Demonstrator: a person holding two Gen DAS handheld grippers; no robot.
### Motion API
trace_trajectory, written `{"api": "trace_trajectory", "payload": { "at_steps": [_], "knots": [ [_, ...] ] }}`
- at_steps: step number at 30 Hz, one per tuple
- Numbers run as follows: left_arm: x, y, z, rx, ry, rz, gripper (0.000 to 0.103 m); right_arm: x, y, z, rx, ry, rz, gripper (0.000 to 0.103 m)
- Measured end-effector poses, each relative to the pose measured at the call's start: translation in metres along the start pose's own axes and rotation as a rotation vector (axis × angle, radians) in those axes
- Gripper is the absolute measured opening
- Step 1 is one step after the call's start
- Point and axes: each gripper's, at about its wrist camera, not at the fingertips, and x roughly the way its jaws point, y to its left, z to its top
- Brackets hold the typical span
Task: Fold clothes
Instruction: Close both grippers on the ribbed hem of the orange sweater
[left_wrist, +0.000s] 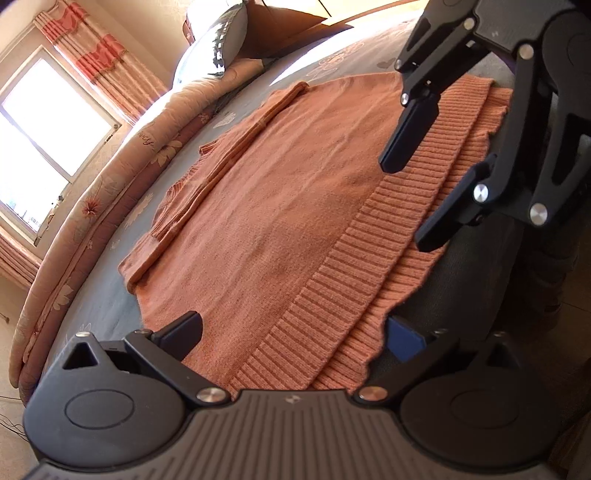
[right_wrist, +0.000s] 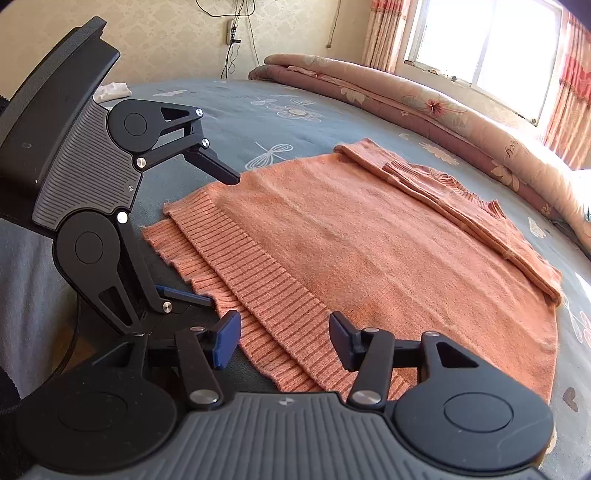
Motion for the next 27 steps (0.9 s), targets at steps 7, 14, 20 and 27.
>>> {"api": "trace_trajectory", "payload": {
  "at_steps": [7, 14, 20, 27],
  "knots": [
    [-0.001, 0.007, -0.01, 0.039, 0.009, 0.066, 0.103, 0.002, -0.003, 0.001, 0.003, -0.002, 0.001, 0.058],
    [-0.009, 0.023, -0.012, -0.027, -0.018, 0.095, 0.103, 0.022, 0.024, 0.003, -0.146, -0.004, -0.057, 0.065],
    [-0.011, 0.028, -0.01, -0.041, -0.042, 0.1, 0.103, 0.041, 0.041, 0.002, -0.318, -0.005, -0.193, 0.066],
    [-0.012, 0.027, -0.013, -0.045, -0.037, 0.062, 0.102, 0.054, 0.045, 0.008, -0.364, 0.04, -0.228, 0.011]
  ]
}}
